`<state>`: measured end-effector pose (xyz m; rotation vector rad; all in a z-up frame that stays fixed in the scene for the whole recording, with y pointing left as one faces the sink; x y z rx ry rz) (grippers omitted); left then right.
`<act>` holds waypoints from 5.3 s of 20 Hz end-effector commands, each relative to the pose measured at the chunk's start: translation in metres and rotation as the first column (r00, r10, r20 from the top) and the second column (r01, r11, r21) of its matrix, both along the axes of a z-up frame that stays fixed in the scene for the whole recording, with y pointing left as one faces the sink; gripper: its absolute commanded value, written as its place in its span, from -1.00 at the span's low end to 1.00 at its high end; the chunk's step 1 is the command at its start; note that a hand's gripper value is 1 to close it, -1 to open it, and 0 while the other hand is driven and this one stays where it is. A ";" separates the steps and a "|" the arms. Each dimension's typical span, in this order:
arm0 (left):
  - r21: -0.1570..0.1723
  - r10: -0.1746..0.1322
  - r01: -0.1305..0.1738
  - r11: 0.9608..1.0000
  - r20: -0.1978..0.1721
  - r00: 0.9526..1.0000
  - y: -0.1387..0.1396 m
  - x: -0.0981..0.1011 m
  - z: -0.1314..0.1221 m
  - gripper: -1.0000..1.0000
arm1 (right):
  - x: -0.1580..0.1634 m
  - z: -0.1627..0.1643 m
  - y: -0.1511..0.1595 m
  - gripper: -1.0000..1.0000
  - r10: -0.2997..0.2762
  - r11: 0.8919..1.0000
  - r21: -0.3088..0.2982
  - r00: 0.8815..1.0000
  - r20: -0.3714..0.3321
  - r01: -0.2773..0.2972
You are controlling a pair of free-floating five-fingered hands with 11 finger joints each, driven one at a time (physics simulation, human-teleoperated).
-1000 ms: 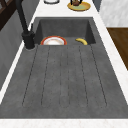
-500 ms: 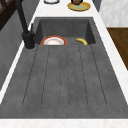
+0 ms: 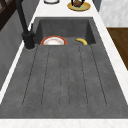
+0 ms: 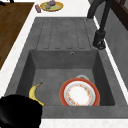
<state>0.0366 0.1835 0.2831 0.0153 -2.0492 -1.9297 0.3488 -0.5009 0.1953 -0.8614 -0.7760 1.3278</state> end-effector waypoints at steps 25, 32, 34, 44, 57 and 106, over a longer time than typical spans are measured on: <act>0.000 0.000 0.000 1.000 0.000 1.000 0.000 0.000 0.000 0.00 | 0.081 -0.027 0.169 1.00 -0.039 0.998 0.040 0.999 -0.008 0.039; 0.000 0.000 0.000 1.000 0.000 1.000 0.000 0.000 0.000 0.00 | 0.133 -0.085 0.196 1.00 -0.021 0.998 0.059 0.999 -0.040 0.023; 0.000 0.000 0.000 1.000 0.000 1.000 0.000 0.000 0.000 0.00 | 0.148 -0.102 0.202 1.00 -0.023 0.998 0.049 0.999 -0.041 0.025; 0.000 0.000 0.000 1.000 0.000 1.000 0.000 0.000 0.000 0.00 | 0.223 -0.186 0.218 1.00 -0.059 0.997 0.043 0.998 -0.020 0.060; 0.000 0.000 0.000 1.000 0.000 1.000 0.000 0.000 0.000 0.00 | 0.246 -0.290 0.222 1.00 -0.069 0.997 0.028 0.998 0.011 0.068; 0.000 0.000 0.000 1.000 0.000 1.000 0.000 0.000 0.000 0.00 | 0.006 -0.086 0.240 -1.00 0.005 0.991 0.131 0.996 0.086 -0.017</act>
